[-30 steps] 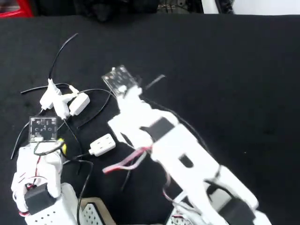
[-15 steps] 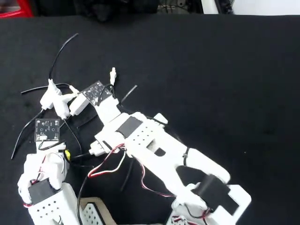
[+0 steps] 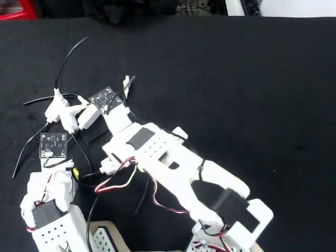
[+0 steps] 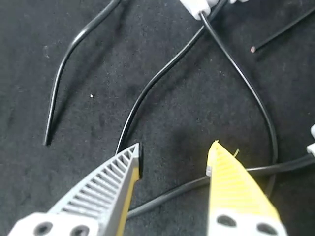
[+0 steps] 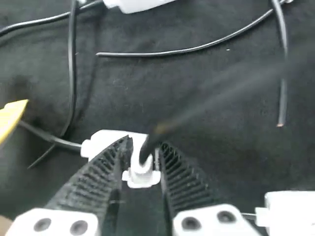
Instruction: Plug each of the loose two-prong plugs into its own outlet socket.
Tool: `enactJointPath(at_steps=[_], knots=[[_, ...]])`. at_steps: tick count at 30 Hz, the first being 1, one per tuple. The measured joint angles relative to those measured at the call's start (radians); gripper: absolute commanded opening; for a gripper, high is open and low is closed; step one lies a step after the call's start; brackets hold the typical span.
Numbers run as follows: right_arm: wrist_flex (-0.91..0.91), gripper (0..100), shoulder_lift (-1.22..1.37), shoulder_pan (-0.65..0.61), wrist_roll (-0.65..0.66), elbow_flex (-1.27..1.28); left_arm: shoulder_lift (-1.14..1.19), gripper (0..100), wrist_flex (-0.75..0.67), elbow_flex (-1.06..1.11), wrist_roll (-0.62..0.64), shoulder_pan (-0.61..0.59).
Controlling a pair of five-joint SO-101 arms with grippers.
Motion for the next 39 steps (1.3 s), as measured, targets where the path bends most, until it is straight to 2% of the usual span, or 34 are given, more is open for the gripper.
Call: enactJointPath(at_steps=[4, 16, 24, 27, 34, 36, 39], knots=[[0.005, 1.1, 0.002, 0.037, 0.0, 0.003, 0.0, 22, 0.0, 0.0, 0.0, 0.0], [-0.014, 1.1, -0.023, 0.034, -0.055, 0.041, 0.0, 22, -0.026, 0.006, 0.0, 0.0], [-0.057, 1.1, -0.336, 0.035, -0.018, 0.184, 0.002, 22, -0.028, 0.014, -0.011, 0.028], [-0.21, 1.1, -0.454, 0.035, -0.018, 0.334, 0.002, 22, -0.028, 0.014, -0.037, 0.037], [-0.852, 1.1, -0.617, 0.035, 0.023, 0.743, 0.002, 22, -0.028, 0.014, -0.038, 0.066], [-0.941, 1.1, -0.651, 0.035, 0.048, 0.776, 0.002, 22, -0.028, 0.014, -0.038, 0.133], [-0.977, 1.1, -0.695, 0.035, 0.055, 0.792, 0.002, 22, -0.028, 0.014, 0.005, 0.261]])
